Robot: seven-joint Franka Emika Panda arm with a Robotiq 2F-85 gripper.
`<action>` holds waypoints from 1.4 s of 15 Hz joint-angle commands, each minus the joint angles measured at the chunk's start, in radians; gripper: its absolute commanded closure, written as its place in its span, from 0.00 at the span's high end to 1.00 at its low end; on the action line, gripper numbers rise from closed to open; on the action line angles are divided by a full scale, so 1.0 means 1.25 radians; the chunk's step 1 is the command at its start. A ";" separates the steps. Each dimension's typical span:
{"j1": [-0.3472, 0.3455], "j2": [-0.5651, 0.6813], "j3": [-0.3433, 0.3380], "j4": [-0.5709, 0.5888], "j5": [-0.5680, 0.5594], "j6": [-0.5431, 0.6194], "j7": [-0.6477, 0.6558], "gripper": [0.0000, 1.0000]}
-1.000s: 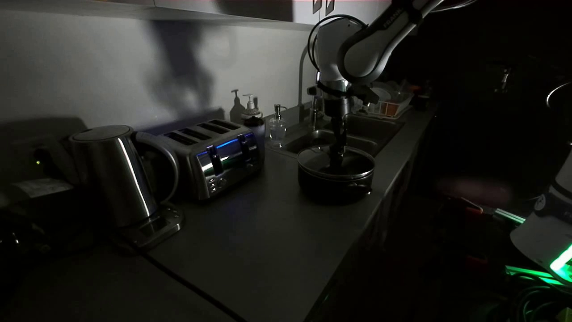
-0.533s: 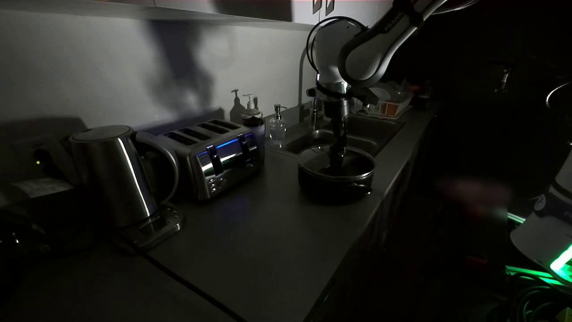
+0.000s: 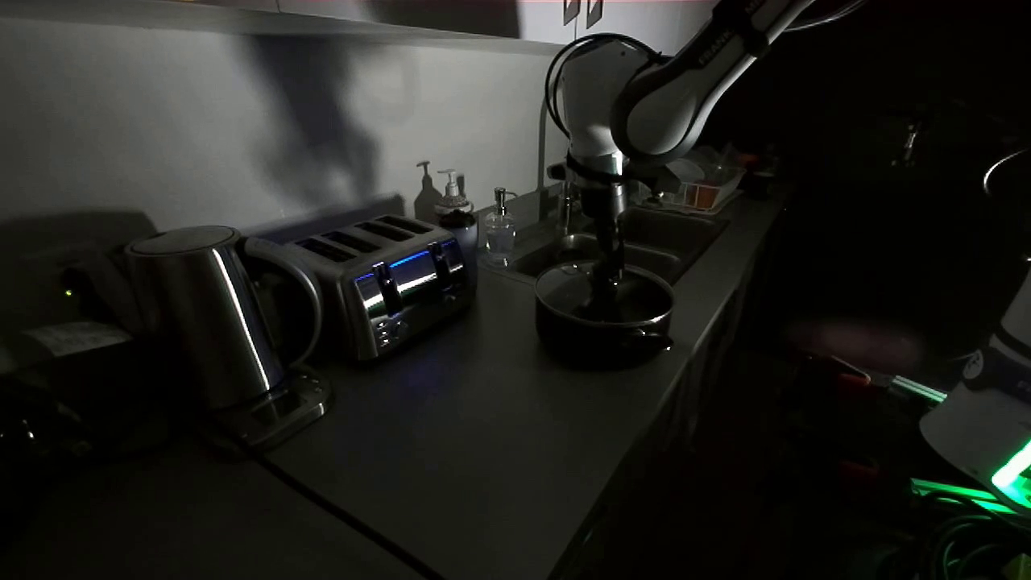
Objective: Put the lid on the pot
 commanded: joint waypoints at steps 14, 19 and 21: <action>-0.009 -0.119 0.001 -0.122 -0.029 0.075 0.021 1.00; -0.024 -0.269 -0.004 -0.268 -0.005 0.147 -0.007 1.00; -0.023 -0.334 -0.009 -0.331 0.007 0.173 -0.030 1.00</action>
